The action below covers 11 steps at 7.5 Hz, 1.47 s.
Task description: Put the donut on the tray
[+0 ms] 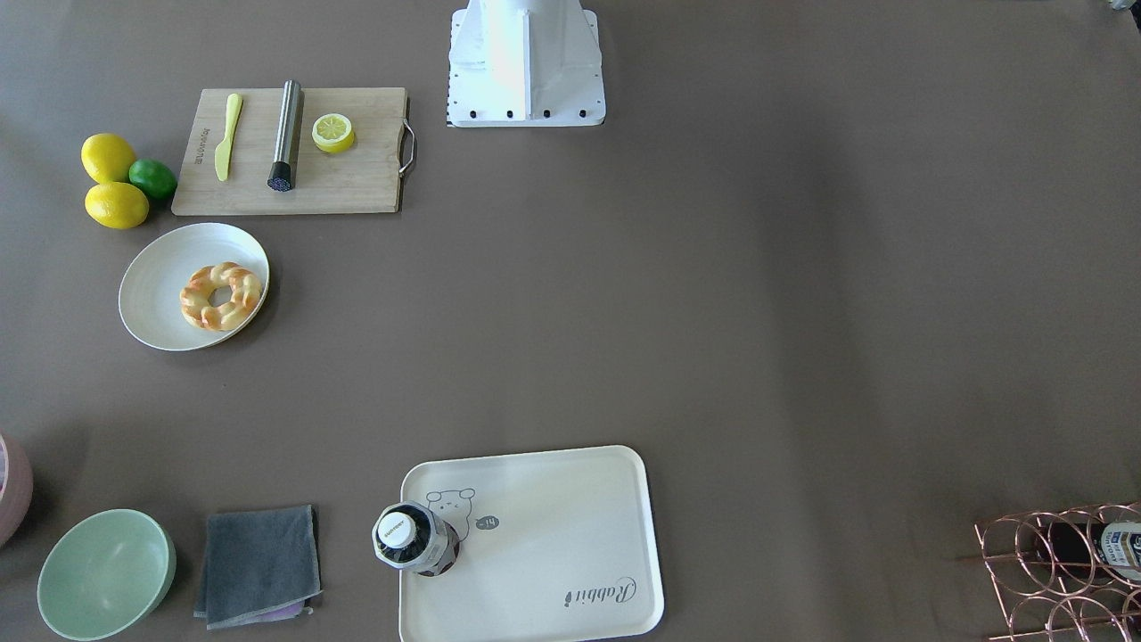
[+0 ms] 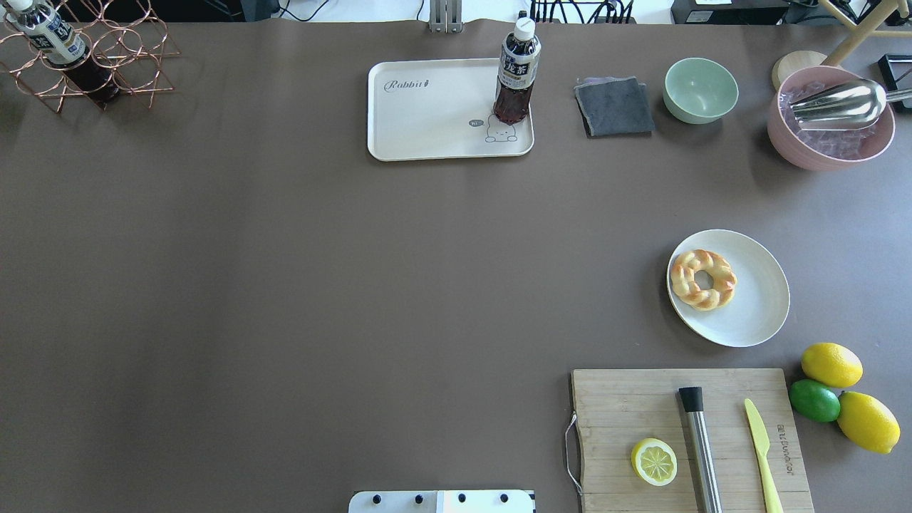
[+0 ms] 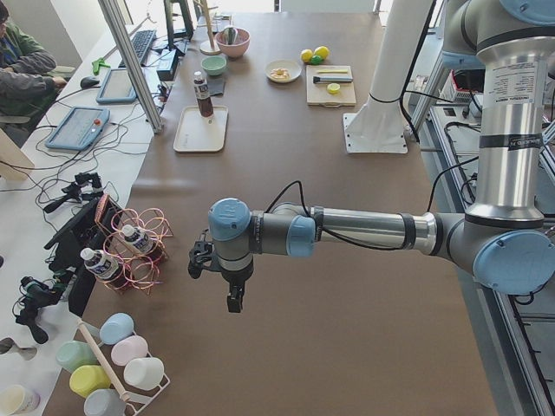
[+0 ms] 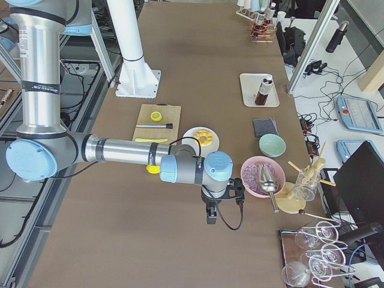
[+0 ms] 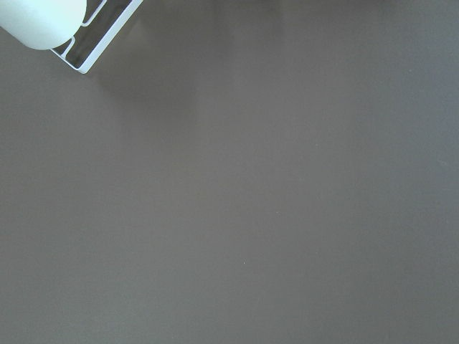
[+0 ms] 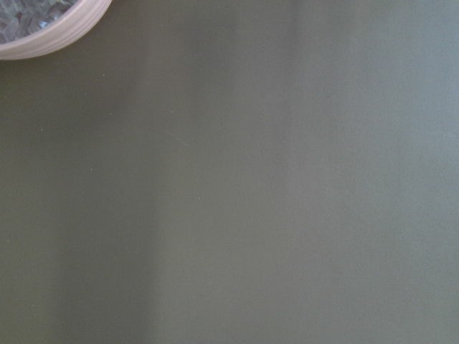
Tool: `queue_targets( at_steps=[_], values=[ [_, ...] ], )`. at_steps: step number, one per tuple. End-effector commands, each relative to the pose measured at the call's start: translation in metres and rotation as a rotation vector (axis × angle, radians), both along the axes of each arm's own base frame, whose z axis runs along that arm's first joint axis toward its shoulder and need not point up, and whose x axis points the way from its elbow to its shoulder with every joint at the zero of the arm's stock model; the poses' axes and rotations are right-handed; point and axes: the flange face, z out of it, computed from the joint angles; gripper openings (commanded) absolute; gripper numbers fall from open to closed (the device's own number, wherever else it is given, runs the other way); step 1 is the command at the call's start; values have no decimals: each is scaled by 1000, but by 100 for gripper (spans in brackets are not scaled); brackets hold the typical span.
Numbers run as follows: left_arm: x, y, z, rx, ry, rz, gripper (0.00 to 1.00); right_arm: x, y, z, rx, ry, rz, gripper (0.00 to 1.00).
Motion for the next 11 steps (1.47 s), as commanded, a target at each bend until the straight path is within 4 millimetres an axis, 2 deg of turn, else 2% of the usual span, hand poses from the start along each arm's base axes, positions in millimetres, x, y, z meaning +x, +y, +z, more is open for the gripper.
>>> queue_targets(
  at_steps=[1, 4, 7, 9, 10, 11],
  values=[
    [0, -8, -8, 28, -1, 0, 99, 0, -1, -1, 0, -1, 1, 100],
    [0, -11, -16, 61, 10, 2, 99, -14, -7, -14, 47, 1, -38, 100],
    [1, -16, -26, 159, 12, -3, 99, -16, -7, -25, 258, -10, -33, 100],
    [3, -18, -45, 200, 32, 0, 99, -44, -13, -43, 208, -144, -19, 100],
    [9, -18, -48, 224, 109, 12, 99, -71, -15, -57, 174, -157, 10, 100],
    [12, -12, -52, 272, 163, 18, 99, -107, -16, -67, 156, -169, 27, 100]
  ],
)
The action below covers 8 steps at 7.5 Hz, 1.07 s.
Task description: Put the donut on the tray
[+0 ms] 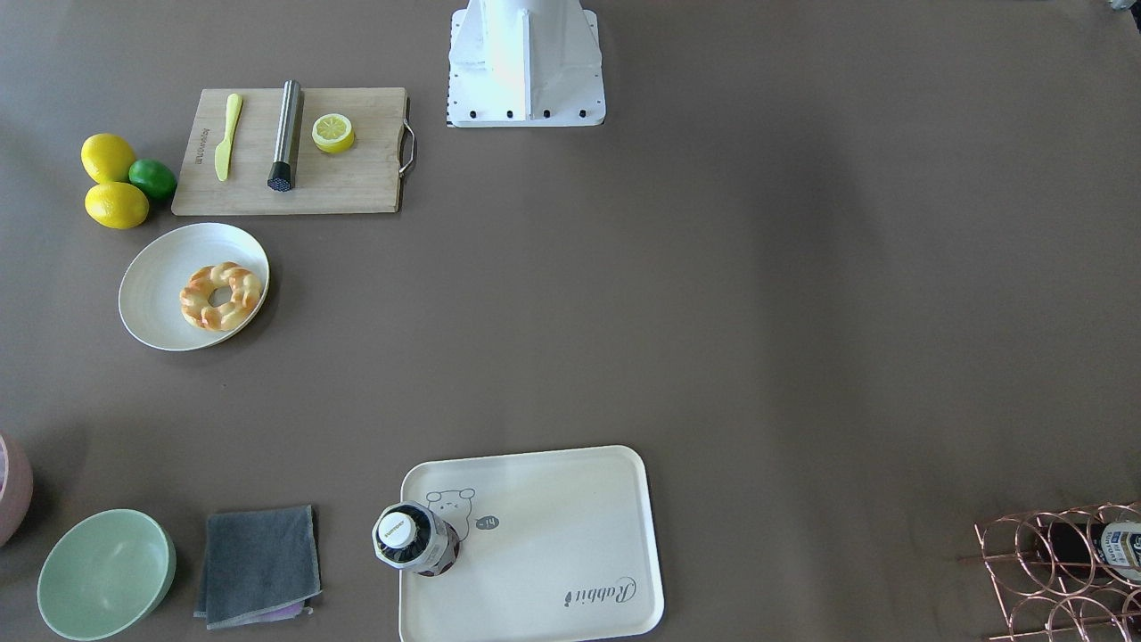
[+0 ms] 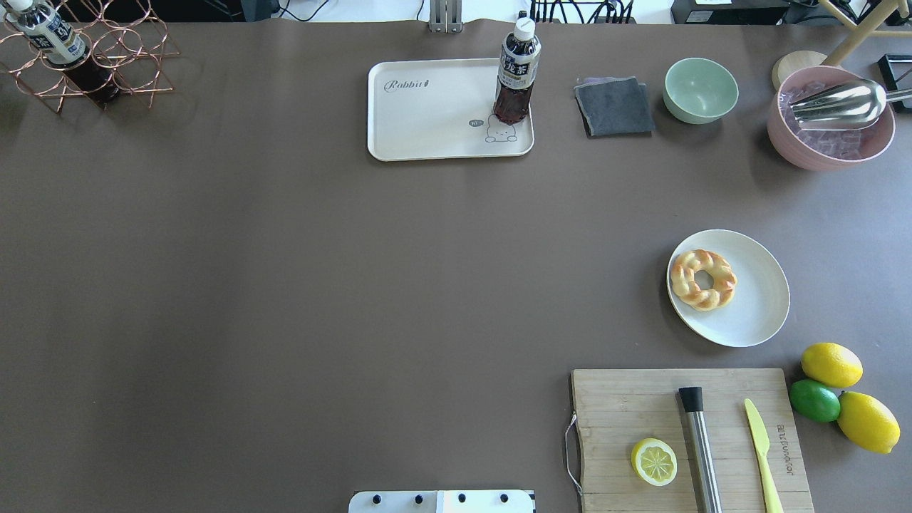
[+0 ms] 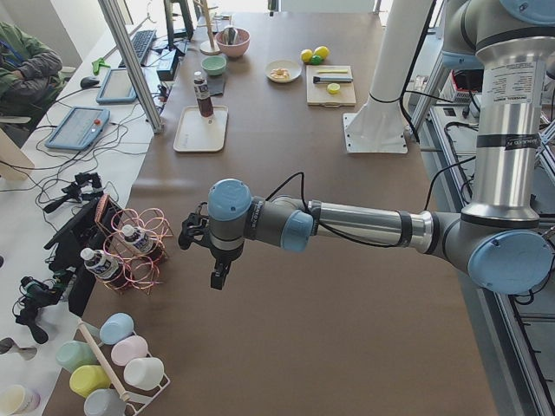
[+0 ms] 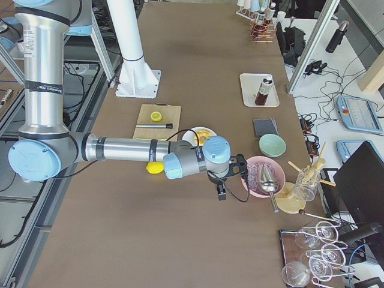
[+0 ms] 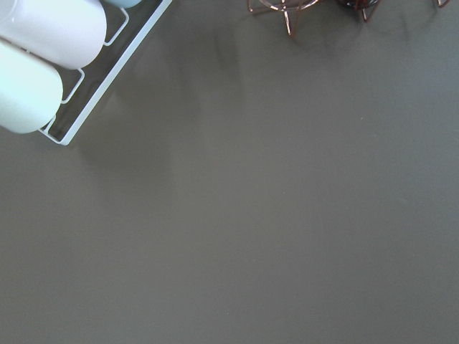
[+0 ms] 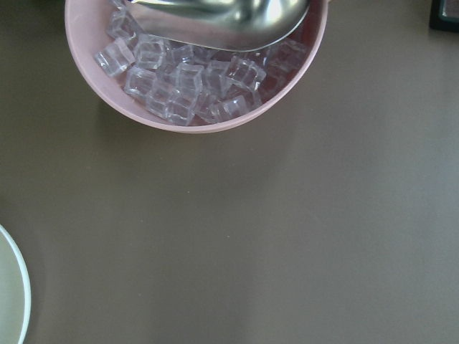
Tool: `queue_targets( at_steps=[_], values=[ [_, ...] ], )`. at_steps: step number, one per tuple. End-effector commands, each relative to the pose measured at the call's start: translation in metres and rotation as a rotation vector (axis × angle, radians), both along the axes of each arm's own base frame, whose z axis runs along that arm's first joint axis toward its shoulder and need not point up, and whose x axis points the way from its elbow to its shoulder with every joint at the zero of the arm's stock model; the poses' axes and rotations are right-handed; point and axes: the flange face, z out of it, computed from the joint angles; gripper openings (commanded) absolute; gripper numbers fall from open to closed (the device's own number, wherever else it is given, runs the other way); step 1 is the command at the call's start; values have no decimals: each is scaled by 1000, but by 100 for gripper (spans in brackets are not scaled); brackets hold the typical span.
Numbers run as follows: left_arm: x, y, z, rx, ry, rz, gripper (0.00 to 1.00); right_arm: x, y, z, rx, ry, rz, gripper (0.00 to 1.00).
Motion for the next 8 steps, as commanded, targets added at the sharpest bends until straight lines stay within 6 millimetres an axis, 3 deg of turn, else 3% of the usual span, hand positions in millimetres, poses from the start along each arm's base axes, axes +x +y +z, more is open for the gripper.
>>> queue_targets(
  at_steps=[1, 2, 3, 6, 8],
  values=[
    [8, 13, -4, 27, 103, -25, 99, -102, 0, -22, -55, 6, 68, 100],
    [10, 13, -7, 48, 110, -40, 99, -150, 7, -34, -79, -31, 98, 100],
    [10, 16, -7, 51, 111, -40, 99, -184, 17, -44, -82, -75, 104, 100],
    [10, 17, -9, 72, 113, -39, 99, -228, 62, -42, -141, -165, 130, 95],
    [10, 17, -10, 77, 113, -38, 99, -252, 77, -37, -162, -145, 159, 88]
  ],
)
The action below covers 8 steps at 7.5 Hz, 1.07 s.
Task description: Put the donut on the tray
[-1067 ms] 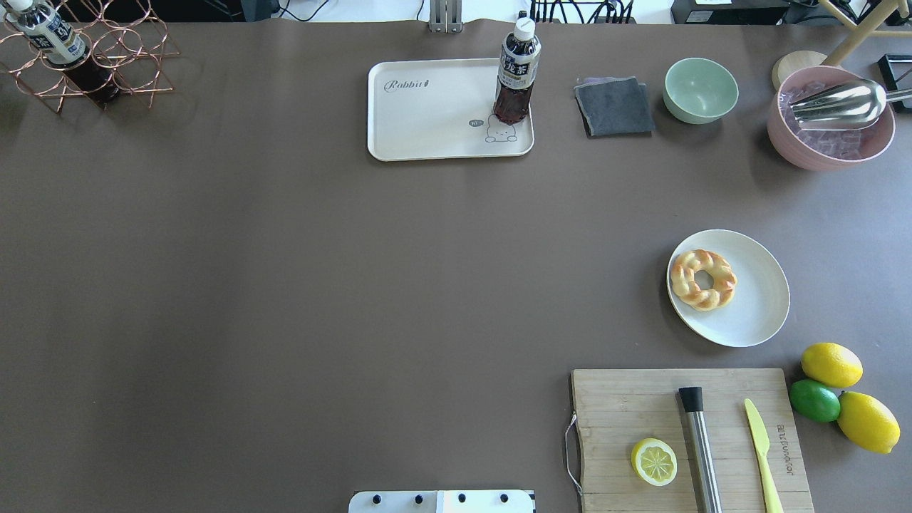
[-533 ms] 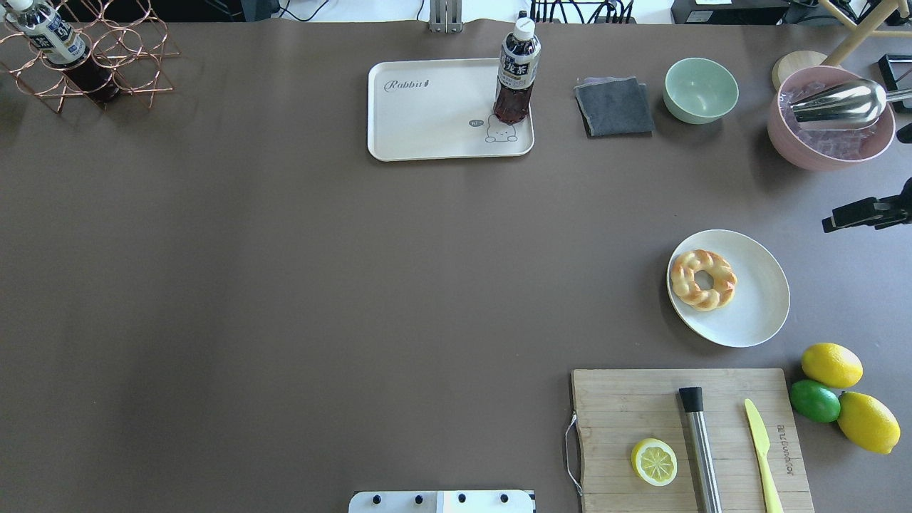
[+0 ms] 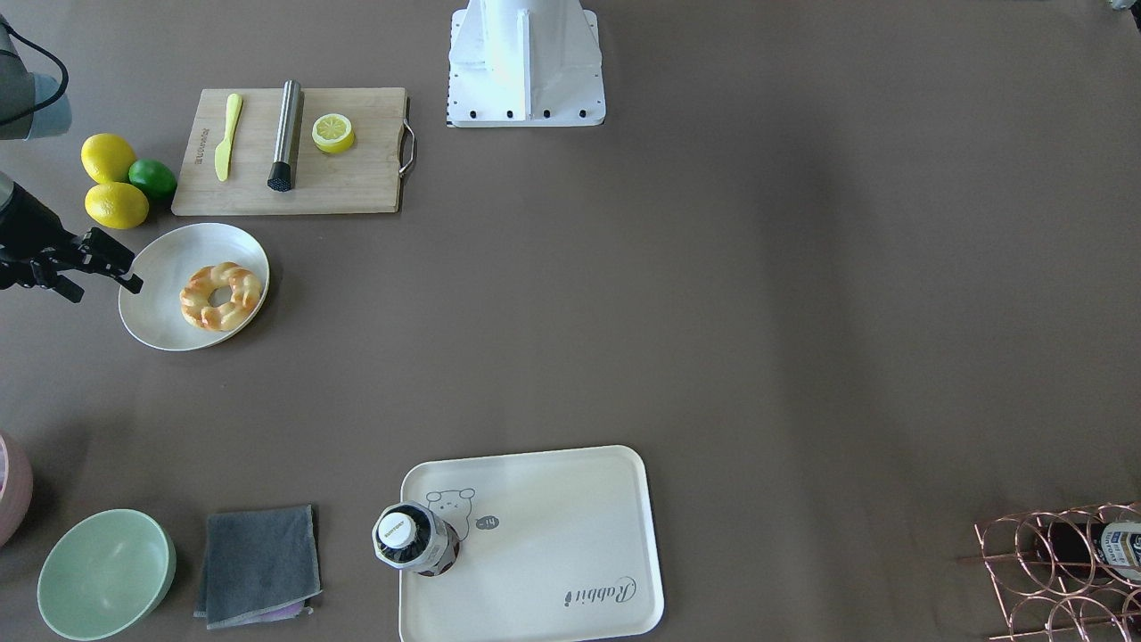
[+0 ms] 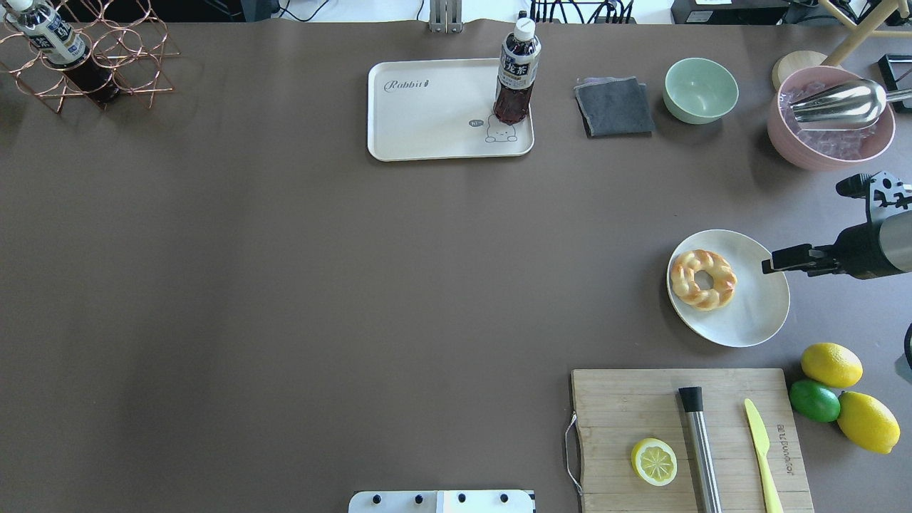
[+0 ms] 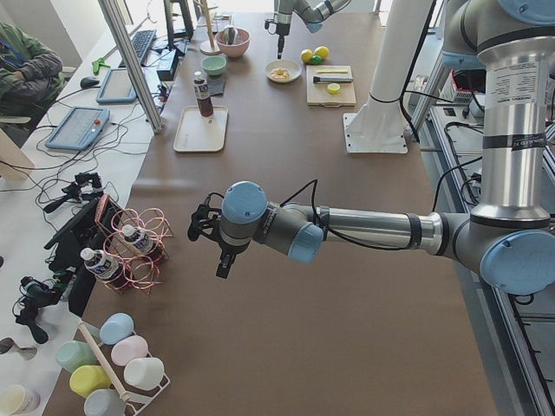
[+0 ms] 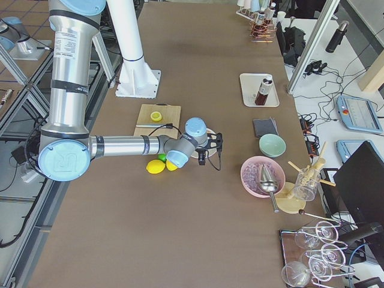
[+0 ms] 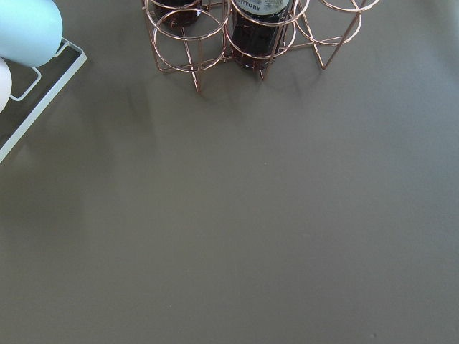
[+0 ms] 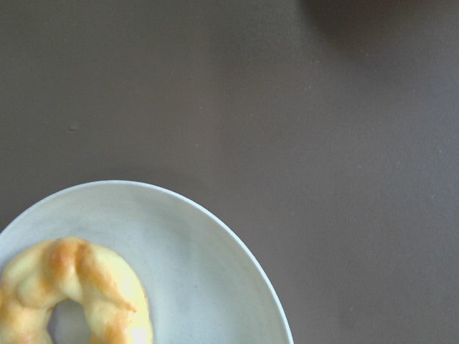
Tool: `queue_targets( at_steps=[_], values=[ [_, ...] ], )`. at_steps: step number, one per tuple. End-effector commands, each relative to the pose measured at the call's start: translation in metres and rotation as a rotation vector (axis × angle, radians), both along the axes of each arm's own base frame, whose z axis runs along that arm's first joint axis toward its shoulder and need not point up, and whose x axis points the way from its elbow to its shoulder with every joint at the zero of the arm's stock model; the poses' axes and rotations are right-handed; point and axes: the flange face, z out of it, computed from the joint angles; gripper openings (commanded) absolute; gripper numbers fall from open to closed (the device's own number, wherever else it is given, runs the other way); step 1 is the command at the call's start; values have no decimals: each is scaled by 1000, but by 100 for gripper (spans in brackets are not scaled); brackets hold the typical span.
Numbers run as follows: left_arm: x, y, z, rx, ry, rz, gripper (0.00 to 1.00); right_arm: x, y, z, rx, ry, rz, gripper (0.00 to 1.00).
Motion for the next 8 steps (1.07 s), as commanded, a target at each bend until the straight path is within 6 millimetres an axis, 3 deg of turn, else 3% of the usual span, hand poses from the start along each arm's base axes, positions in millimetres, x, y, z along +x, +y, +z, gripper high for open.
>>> queue_targets(
  at_steps=[1, 2, 3, 5, 7, 8],
  values=[
    [0, 0, -1, 6, 0, -2, 99, -13, 29, 17, -25, 15, 19, 81],
    [0, 0, -1, 7, -1, -1, 99, -9, 34, 21, -23, 16, 19, 74],
    [0, 0, -1, 7, -1, -1, 99, -9, 34, 22, -25, 18, 21, 58],
    [0, 0, -3, 11, -1, -1, 99, -9, 33, 20, -65, 6, 53, 0],
    [0, 0, -5, 15, -1, -1, 99, -13, 29, 16, -57, 5, 63, 0],
    [0, 1, -7, 15, 4, 0, 99, -23, 18, -2, -34, -22, 61, 0]
  ],
)
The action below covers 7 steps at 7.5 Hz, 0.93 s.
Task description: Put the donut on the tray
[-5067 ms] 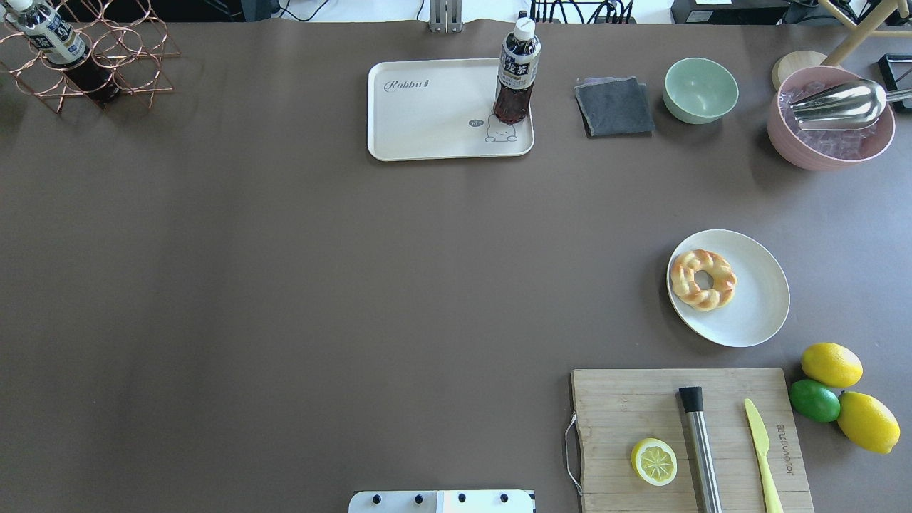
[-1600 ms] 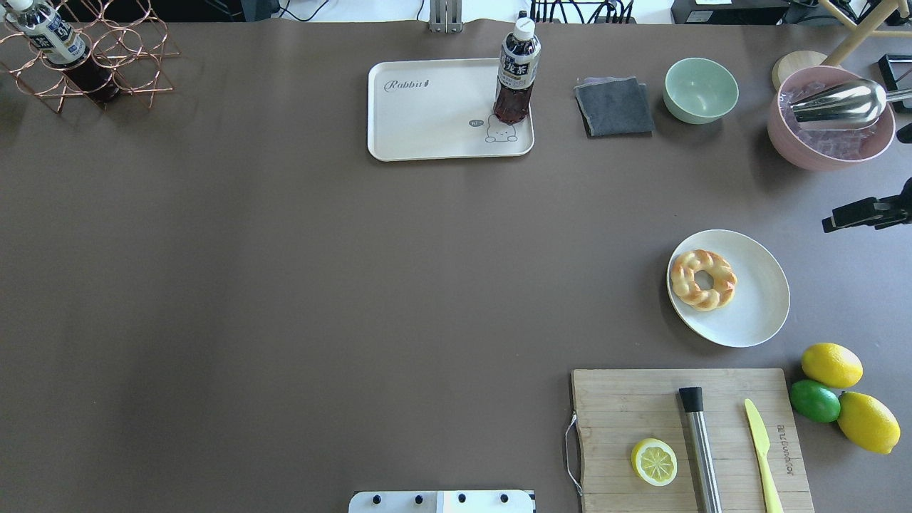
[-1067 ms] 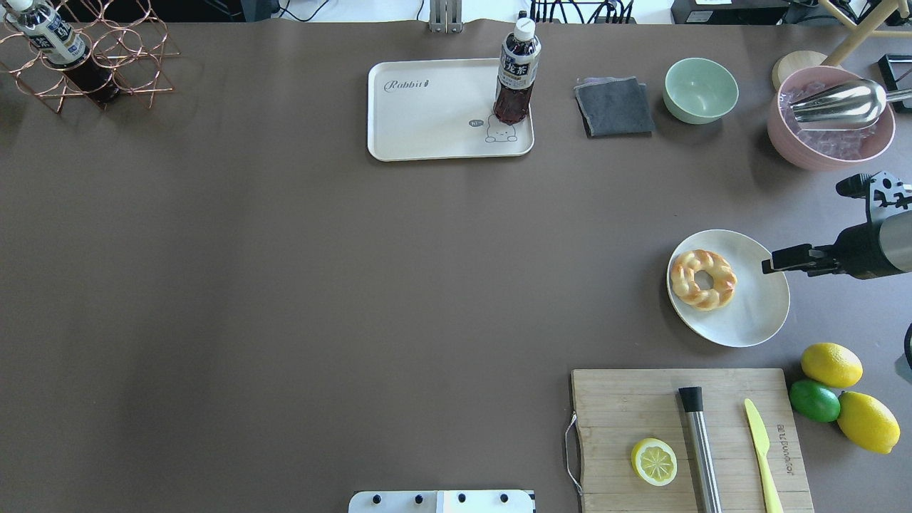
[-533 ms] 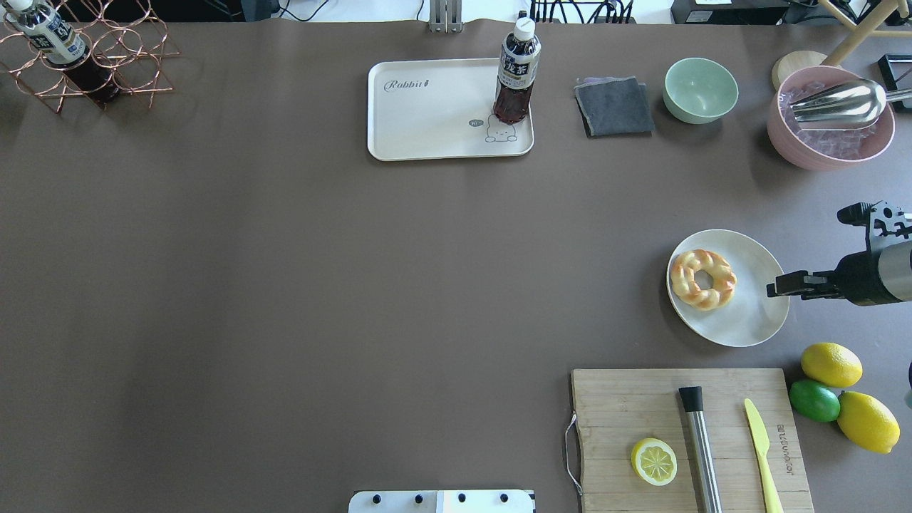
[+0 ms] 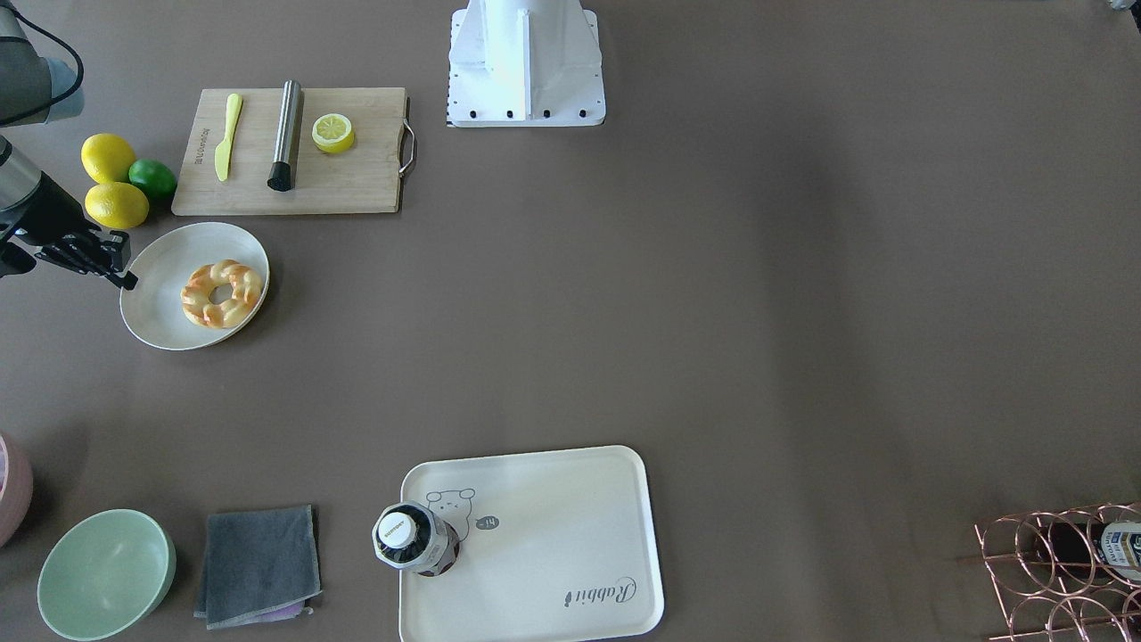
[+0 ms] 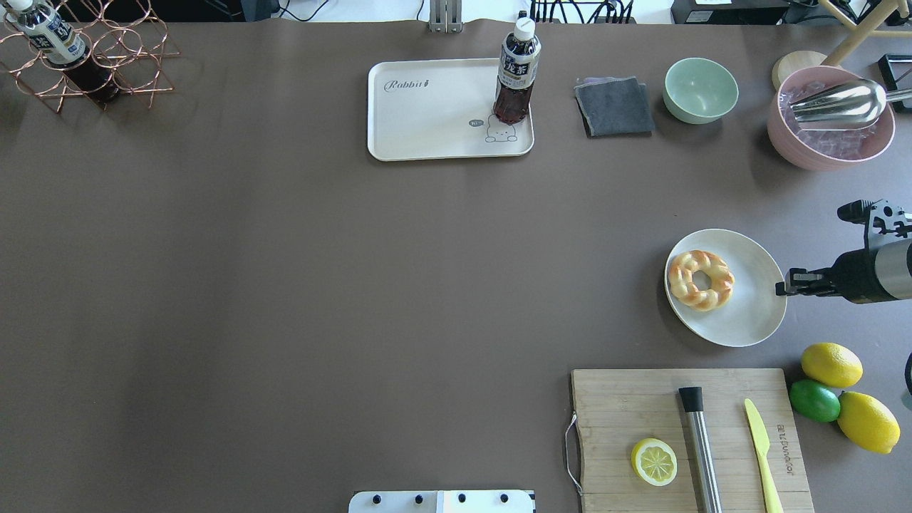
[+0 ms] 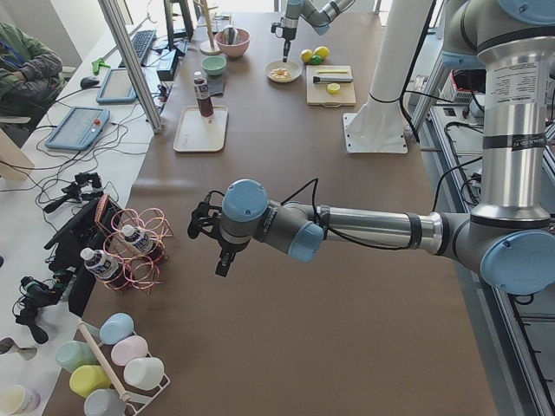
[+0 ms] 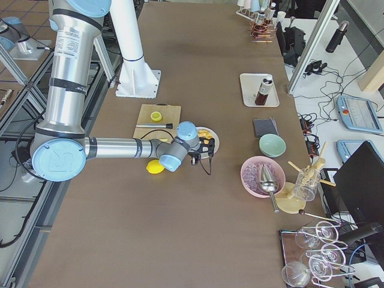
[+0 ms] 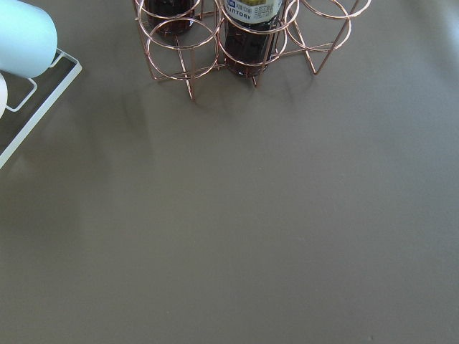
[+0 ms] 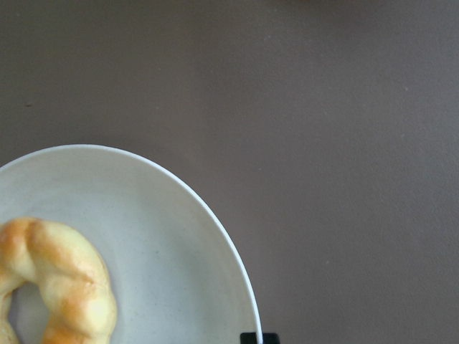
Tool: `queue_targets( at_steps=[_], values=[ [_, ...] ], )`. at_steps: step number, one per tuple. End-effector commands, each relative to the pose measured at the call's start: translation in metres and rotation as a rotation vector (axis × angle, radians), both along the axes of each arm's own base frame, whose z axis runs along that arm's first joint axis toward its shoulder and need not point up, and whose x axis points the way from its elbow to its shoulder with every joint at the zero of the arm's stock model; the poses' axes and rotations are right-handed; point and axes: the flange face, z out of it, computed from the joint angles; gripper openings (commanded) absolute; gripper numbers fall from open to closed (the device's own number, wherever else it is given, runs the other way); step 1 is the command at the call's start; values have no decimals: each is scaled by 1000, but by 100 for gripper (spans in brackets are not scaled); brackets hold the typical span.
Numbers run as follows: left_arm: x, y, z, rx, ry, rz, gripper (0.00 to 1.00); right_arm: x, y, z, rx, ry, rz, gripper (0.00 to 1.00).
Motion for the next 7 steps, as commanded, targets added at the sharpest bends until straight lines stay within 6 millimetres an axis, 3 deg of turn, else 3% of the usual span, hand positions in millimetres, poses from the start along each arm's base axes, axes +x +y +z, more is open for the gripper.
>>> queue_targets(
  at_steps=[1, 4, 6, 7],
  values=[
    [0, 0, -3, 3, 7, 2, 99, -29, -32, -42, 50, -57, -4, 0],
    [2, -11, -23, -25, 34, -42, 99, -100, -113, -175, 26, -106, 28, 0],
    [34, -21, -56, -60, 128, -1, 99, -146, -127, -263, -24, -189, 62, 0],
    [50, -26, -74, -82, 149, -3, 99, -189, -121, -316, -33, -212, 71, 0]
  ],
)
